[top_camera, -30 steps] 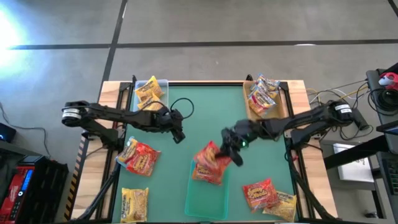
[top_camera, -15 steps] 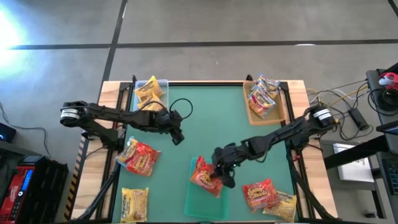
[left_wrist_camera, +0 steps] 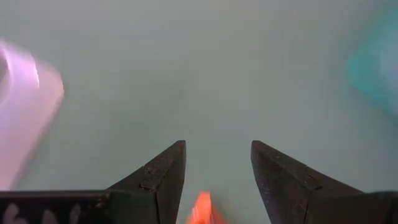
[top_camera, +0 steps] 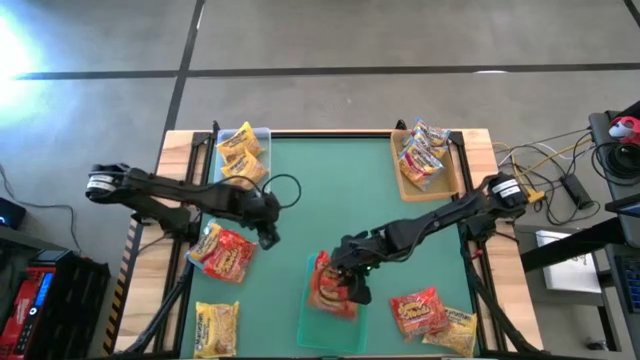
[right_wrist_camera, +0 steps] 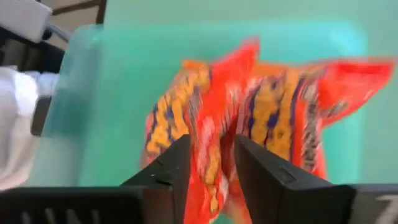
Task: Sort Maruchan noodles
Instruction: Put the red noodle pack into the green bin
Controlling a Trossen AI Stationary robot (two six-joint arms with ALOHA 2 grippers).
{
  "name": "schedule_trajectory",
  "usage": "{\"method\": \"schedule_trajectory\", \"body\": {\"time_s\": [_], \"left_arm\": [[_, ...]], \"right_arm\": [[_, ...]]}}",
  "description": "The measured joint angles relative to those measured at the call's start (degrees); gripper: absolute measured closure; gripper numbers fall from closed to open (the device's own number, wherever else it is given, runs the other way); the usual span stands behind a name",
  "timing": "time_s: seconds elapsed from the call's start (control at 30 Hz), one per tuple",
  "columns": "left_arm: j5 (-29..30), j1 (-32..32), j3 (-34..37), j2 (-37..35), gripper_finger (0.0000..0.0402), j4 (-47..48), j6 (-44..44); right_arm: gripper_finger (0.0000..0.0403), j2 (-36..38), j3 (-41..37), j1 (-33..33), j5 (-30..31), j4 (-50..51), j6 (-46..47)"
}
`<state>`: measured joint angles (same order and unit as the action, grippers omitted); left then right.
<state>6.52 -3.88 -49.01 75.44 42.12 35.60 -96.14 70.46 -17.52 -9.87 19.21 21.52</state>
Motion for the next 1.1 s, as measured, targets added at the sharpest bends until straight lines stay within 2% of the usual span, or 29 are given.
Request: {"method": "schedule_trajectory", "body": {"time_s": [0.13, 0.27, 0.6, 0.7, 0.87, 1.1], "left_arm": [[-0.52, -4.25, 0.0, -2.34, 0.0235, 7.22, 7.15], [0.07, -9.77, 0.0, -3.51, 0.0235, 14.84, 17.13], [-0.74, -21.14, 0.17, -4.35, 0.0235, 32.33, 39.86], [-4.66, -23.43, 0.72, -4.27, 0.0235, 31.79, 43.24], [-7.47, -25.71, 1.14, -3.74, 0.0235, 30.65, 47.1], [-7.2, -26.1, 1.48, -1.99, 0.0235, 24.38, 46.71]], "right_arm": [[0.0269, 1.8, 2.77, 0.01, 5.89, 5.28, -3.88], [0.0263, 2.71, 2.99, 0.08, 10.08, 5.55, -7.96], [0.0266, 2.25, 1.58, 1.29, 9.84, 2.36, -15.45], [0.0266, 2.39, 1.46, 1.61, 9.43, 0.81, -16.51], [0.0266, 2.34, 0.83, 1.93, 9.44, -0.61, -17.77], [0.0266, 2.32, 0.14, 1.92, 9.42, -1.12, -17.48]]}}
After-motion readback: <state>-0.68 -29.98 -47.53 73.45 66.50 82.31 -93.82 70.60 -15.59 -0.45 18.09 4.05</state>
